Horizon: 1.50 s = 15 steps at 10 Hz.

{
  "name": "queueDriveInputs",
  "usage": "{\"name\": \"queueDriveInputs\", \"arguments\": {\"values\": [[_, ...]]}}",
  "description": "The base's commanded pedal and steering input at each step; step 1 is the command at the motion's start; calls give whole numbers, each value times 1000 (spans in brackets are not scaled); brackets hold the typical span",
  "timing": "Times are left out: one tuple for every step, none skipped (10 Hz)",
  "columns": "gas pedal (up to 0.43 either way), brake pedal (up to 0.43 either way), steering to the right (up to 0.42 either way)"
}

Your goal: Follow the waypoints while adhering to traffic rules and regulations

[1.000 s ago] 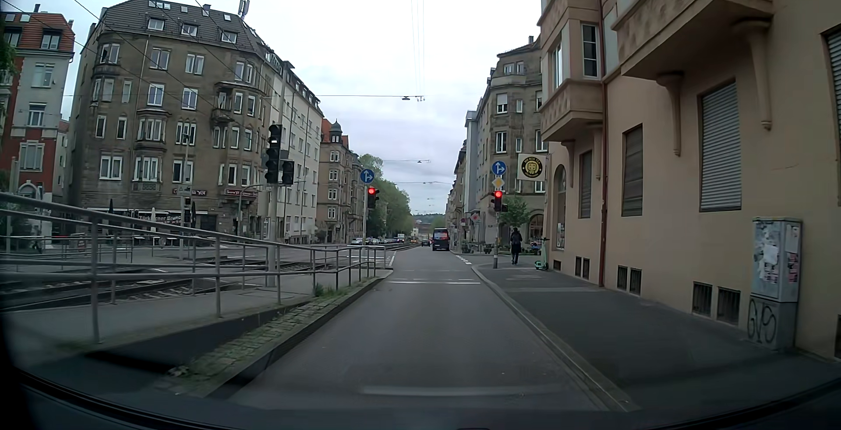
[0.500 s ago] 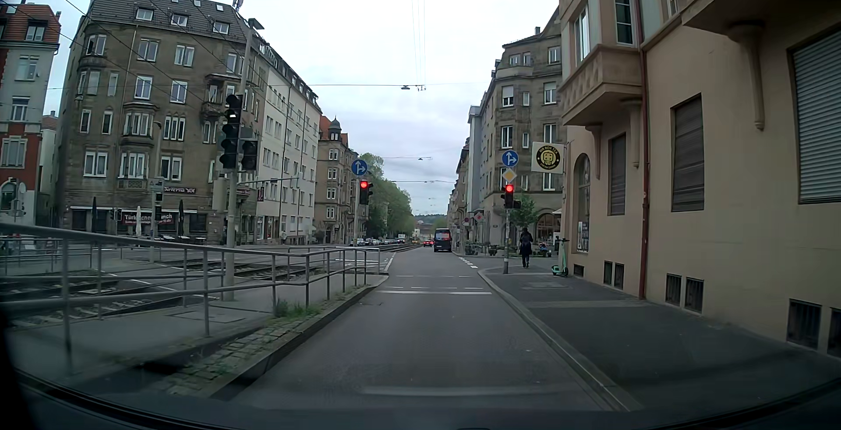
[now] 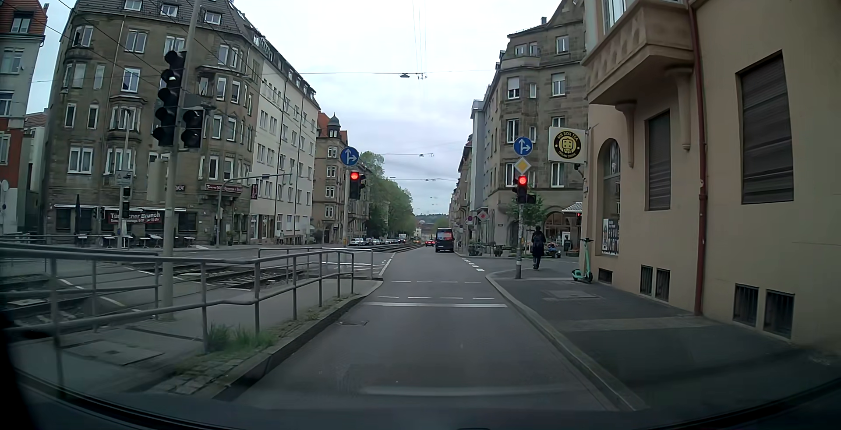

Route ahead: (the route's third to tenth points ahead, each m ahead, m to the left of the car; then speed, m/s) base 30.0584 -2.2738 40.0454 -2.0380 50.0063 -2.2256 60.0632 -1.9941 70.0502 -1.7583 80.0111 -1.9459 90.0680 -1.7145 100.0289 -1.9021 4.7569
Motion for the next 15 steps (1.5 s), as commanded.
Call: {"name": "queueDriveInputs", "arguments": {"values": [[0, 183, 2], [0, 189, 13], [0, 195, 14], [0, 207, 13], [0, 213, 11], [0, 220, 11], [0, 220, 11], [0, 220, 10], [0, 226, 7], [0, 226, 4], [0, 226, 4], [0, 226, 5], [0, 226, 6], [0, 226, 6], [0, 201, 6]]}}
